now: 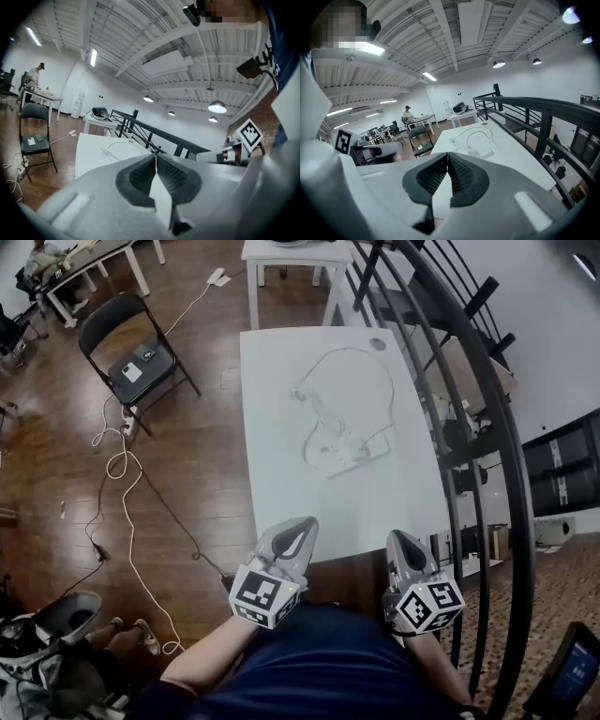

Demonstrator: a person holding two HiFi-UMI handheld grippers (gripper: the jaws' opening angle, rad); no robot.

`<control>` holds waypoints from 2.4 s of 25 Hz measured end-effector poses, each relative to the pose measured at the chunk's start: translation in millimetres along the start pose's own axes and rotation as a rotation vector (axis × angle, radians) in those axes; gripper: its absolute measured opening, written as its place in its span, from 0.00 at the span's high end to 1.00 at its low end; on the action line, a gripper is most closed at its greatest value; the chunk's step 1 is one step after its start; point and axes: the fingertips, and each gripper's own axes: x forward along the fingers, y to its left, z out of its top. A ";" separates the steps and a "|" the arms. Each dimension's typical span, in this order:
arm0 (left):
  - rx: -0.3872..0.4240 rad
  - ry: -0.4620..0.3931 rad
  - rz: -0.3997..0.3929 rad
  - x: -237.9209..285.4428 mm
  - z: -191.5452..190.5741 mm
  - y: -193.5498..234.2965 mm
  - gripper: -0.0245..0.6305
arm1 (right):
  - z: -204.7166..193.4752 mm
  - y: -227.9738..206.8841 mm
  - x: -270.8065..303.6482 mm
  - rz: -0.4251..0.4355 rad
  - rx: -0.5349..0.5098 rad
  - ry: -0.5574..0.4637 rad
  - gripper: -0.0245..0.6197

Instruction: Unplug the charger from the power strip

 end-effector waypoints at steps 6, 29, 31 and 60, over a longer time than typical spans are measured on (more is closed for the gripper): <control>0.004 0.036 -0.087 10.3 -3.6 17.9 0.95 | 8.3 13.0 37.2 -0.017 -0.022 0.016 0.95; 0.100 0.153 0.062 91.2 -31.7 25.1 0.74 | 3.2 -56.8 121.2 0.123 -0.067 0.047 0.93; 0.115 0.176 0.080 102.3 -41.5 32.9 0.74 | -2.1 -61.4 134.5 0.105 -0.086 0.065 0.82; 0.405 0.502 0.098 192.2 -160.2 100.0 0.62 | -73.6 -90.7 267.8 -0.082 -0.419 0.352 0.73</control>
